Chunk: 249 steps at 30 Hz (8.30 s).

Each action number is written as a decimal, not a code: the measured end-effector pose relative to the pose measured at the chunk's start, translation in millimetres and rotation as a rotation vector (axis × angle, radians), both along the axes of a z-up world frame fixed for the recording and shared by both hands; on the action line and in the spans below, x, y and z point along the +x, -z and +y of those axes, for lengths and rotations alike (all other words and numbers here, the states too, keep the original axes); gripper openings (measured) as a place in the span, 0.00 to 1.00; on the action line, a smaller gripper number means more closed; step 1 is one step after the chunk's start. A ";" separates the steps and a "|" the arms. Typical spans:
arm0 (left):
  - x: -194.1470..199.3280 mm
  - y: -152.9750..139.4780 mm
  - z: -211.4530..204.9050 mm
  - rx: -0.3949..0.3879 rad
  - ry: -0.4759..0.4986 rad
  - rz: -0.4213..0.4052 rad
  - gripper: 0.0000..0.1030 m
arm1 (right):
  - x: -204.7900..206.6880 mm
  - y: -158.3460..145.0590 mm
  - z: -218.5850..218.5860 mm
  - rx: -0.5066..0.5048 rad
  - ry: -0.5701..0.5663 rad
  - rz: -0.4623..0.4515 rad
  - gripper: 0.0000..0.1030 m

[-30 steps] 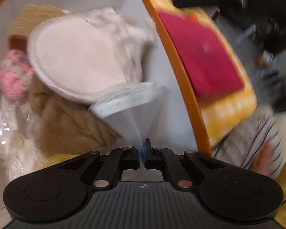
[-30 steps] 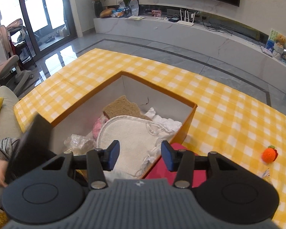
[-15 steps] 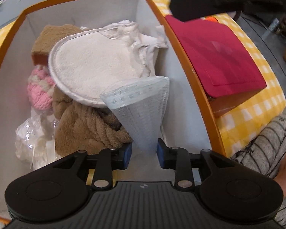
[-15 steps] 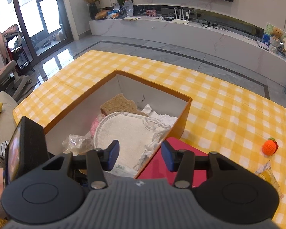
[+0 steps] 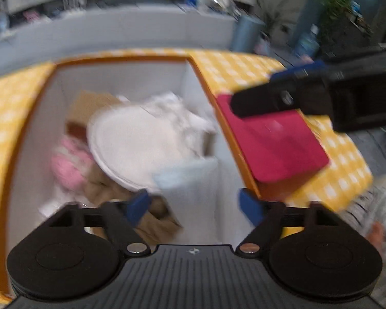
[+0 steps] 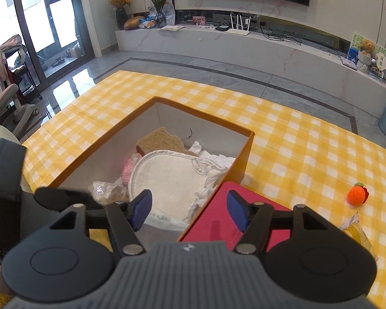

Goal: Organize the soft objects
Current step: 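Open the right tool to drop the pad while the left tool drops the mesh bag into the box, then move both tools back to the orange ball and yellow packet on the mat, then grasp the orange crocheted ball with the left tool while the right tool grasps the yellow packet, then lift and carry the orange ball and yellow packet over the white box, then open the right tool to drop the yellow packet into the box, then open the left tool to drop the orange ball into the box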

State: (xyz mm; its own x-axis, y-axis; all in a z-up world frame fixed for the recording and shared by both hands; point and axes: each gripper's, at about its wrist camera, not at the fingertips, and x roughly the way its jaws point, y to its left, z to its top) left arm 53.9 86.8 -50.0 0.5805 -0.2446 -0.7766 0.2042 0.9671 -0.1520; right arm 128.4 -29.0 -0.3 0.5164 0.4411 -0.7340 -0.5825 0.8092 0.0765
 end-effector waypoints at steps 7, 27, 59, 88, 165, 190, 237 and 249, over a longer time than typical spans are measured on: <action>-0.3 -12.8 5.0 0.056 -0.088 -0.057 0.93 | -4.5 -3.8 -10.8 0.029 0.016 -0.022 0.63; -23.3 -91.1 -49.0 0.157 -0.123 -0.373 0.93 | -46.1 -62.8 -149.6 0.131 0.432 -0.442 0.86; 237.6 20.6 -284.3 0.262 0.306 -0.045 0.93 | 36.8 109.9 -244.0 -0.049 0.350 -0.203 0.91; 281.2 84.9 -300.8 0.396 0.351 -0.022 0.46 | 86.6 151.2 -224.5 -0.231 0.223 -0.061 0.68; 31.2 -73.8 88.1 0.019 -0.368 -0.402 0.46 | 9.5 -21.4 31.9 0.171 0.031 -0.375 0.52; 25.4 -51.9 121.7 -0.006 -0.413 -0.322 0.45 | 115.6 122.3 219.6 -0.403 -0.318 0.005 0.50; 116.5 -9.9 24.9 -0.061 -0.162 -0.121 0.45 | 13.1 7.5 -21.5 0.086 0.233 -0.382 0.91; 107.0 -0.6 -6.2 0.108 -0.170 -0.198 0.96 | -1.2 22.3 -52.0 0.093 0.310 -0.350 0.90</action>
